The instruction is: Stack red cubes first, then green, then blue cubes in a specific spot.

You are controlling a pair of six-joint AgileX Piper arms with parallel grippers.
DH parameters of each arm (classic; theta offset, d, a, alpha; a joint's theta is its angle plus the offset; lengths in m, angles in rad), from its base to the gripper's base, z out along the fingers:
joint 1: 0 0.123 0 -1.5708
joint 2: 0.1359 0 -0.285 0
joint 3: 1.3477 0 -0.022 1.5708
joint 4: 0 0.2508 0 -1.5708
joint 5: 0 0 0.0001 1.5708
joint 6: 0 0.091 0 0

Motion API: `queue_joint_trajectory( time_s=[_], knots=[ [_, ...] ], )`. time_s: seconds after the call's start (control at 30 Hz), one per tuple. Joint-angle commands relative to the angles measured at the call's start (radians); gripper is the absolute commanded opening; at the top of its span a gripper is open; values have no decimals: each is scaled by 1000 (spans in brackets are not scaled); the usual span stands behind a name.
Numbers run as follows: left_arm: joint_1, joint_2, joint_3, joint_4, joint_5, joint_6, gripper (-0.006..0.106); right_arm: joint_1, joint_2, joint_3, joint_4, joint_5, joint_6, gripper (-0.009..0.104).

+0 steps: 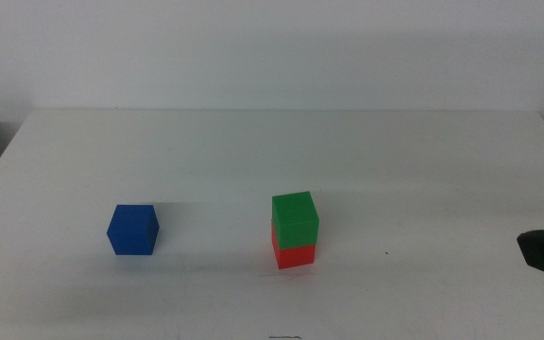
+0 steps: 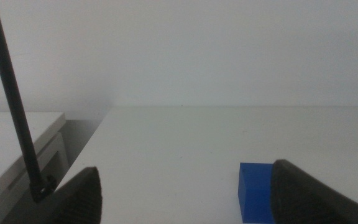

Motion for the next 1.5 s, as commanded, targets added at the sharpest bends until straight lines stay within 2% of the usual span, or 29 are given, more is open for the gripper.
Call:
queue_joint_trajectory(
  time_s=[0.0, 0.17, 0.3, 0.57, 0.63, 0.77, 0.97, 1.1, 1.17, 1.33, 1.47],
  knots=[
    [-7, -20, -3, 0, -83, -8, 91, -5, -4, -22, -17, -66, -1, 94],
    [-12, 39, -99, -28, 102, -20, 91, -5, -4, -17, -18, -65, -1, 94],
    [-12, 241, -352, -28, 430, -18, 91, -5, -4, -17, -18, -65, -1, 94],
    [-12, 613, -666, -99, 696, -13, 91, -5, -4, -17, -18, -65, -1, 94],
    [-12, 699, -719, -106, 725, -13, 91, -5, -4, -17, -18, -65, -1, 94],
    [-12, 877, -804, -194, 781, 8, 91, -5, -4, -17, -18, -65, -1, 94],
    [-12, 1115, -892, -272, 758, 174, 91, -5, -4, -17, -18, -65, -1, 94],
    [-16, 1256, -970, -323, 764, 198, 91, -5, -4, -17, -18, -65, -1, 94],
    [-44, 1319, -1012, -322, 764, 198, 91, -5, -4, -17, -18, -65, -1, 94],
    [-128, 1475, -1122, -249, 751, 138, 91, -5, -4, -17, -19, -65, -1, 94],
    [-163, 1586, -1205, -237, 758, 115, 91, -5, -4, -17, -18, -65, -1, 94]
  ],
)
